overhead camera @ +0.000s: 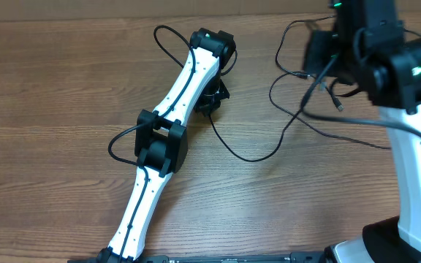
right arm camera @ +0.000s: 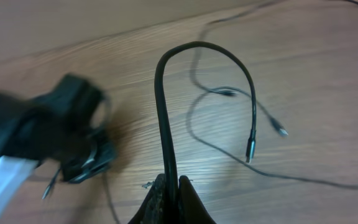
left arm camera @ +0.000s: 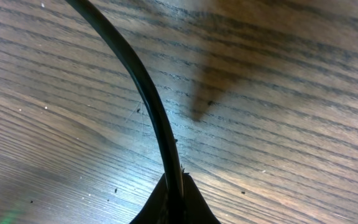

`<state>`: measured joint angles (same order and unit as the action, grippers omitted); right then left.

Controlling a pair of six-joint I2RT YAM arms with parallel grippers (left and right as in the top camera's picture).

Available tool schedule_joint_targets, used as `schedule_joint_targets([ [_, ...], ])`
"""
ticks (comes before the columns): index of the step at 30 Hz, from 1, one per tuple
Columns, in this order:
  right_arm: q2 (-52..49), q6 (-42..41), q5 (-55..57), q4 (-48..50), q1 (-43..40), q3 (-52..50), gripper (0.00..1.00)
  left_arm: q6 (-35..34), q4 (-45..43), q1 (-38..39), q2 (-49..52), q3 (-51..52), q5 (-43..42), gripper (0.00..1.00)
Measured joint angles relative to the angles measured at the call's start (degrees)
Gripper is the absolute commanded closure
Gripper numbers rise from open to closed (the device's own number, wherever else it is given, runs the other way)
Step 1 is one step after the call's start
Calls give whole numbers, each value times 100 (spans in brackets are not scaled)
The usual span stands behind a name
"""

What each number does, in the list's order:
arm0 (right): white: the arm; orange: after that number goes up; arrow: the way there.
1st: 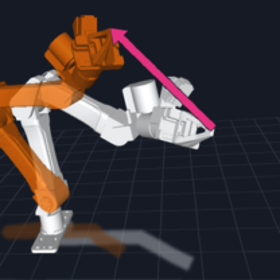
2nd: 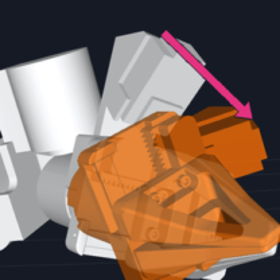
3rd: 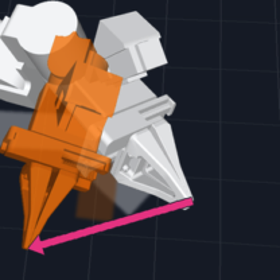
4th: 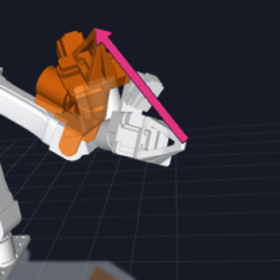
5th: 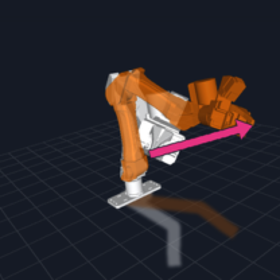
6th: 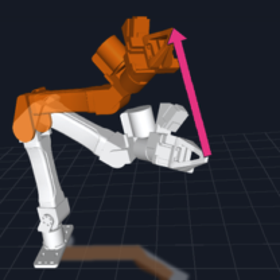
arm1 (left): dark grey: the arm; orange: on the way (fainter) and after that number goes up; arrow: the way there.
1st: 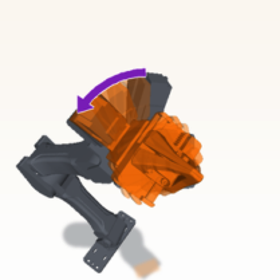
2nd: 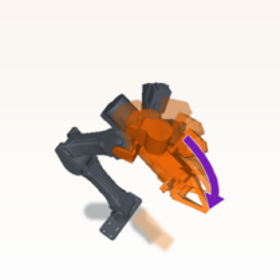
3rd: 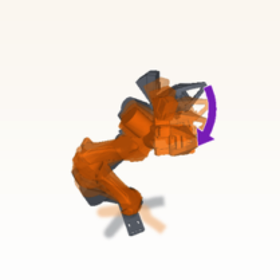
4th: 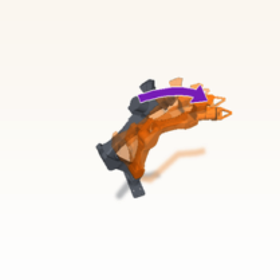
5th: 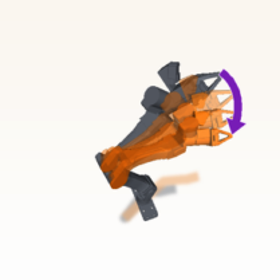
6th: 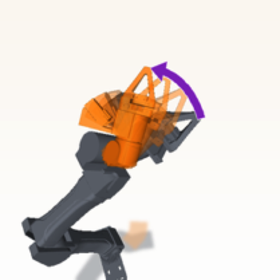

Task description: Untangle cables

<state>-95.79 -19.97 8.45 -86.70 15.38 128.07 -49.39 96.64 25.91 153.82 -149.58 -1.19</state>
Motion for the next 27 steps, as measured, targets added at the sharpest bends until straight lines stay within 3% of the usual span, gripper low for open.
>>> schedule_joint_targets([
  [11, 0, 13, 37, -437, -1628, 0, 96, -68, 0, 321, 0, 0, -269, 96],
  [27, -2, 356, 859, -907, -3773, 0, 96, -1309, 0, 1025, 0, 0, -1102, 96],
])
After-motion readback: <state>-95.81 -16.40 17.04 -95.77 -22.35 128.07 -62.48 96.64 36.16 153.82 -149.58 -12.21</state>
